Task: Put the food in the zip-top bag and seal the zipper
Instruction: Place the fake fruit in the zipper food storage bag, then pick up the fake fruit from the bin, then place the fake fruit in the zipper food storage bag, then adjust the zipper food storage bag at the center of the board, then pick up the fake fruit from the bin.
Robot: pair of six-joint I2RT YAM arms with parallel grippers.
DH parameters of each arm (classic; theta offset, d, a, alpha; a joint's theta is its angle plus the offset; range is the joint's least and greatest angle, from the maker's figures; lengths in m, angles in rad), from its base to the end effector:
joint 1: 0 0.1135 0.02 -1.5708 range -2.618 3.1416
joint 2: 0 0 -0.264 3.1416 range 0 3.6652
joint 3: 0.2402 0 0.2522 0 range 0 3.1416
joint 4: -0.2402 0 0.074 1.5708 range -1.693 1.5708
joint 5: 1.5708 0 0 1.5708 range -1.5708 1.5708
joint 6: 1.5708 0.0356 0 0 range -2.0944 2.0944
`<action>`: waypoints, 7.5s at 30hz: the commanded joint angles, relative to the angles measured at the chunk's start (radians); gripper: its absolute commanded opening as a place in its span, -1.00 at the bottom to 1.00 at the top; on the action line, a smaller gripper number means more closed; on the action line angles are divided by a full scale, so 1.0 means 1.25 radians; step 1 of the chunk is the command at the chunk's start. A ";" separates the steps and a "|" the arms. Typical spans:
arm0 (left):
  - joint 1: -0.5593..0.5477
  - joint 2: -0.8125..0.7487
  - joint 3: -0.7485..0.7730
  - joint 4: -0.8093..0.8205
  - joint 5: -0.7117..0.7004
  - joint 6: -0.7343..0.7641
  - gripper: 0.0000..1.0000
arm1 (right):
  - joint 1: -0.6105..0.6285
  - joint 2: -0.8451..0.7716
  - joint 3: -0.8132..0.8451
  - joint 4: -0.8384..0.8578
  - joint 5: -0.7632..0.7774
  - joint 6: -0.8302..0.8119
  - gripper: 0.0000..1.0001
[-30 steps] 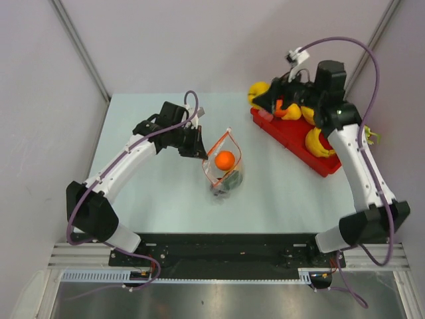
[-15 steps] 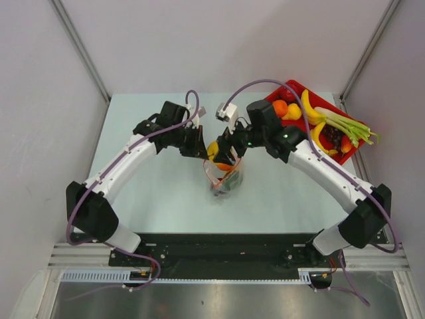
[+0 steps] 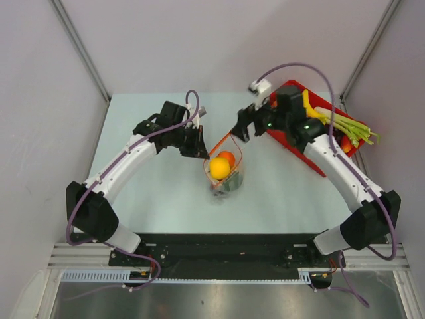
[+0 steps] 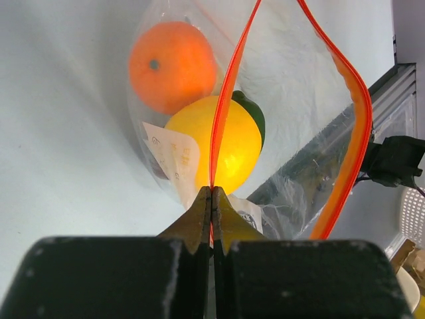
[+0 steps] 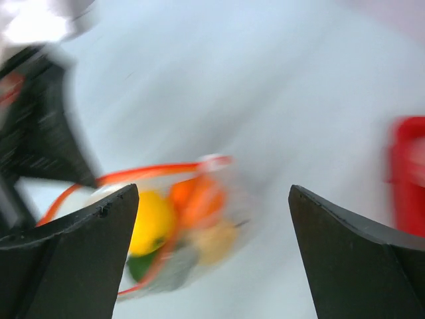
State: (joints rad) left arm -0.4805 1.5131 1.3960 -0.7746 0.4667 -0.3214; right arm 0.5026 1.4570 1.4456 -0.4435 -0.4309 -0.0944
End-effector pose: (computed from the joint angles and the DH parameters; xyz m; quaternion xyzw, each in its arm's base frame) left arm 0.2777 -0.1628 0.3257 0.1497 0.9083 -0.3272 0.2132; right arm 0.2831 0.1726 0.3863 -0.3519 0.7588 0.2824 0.4697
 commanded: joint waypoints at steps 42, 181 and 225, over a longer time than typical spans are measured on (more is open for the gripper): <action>0.005 -0.014 -0.041 0.011 0.005 0.013 -0.99 | -0.294 0.652 0.255 0.239 0.321 0.645 1.00; -0.154 0.056 0.179 -0.086 0.065 0.271 -1.00 | -0.324 -0.291 -0.181 -0.266 -0.283 0.105 0.60; -0.091 0.085 0.137 0.013 0.079 0.231 -1.00 | -0.834 0.131 -0.273 0.272 0.113 -0.079 0.08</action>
State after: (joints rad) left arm -0.6056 1.6165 1.5818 -0.7979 0.5282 -0.0265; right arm -0.5629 1.6054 1.1233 -0.2134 -0.3397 -0.1947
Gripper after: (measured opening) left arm 0.004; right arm 0.512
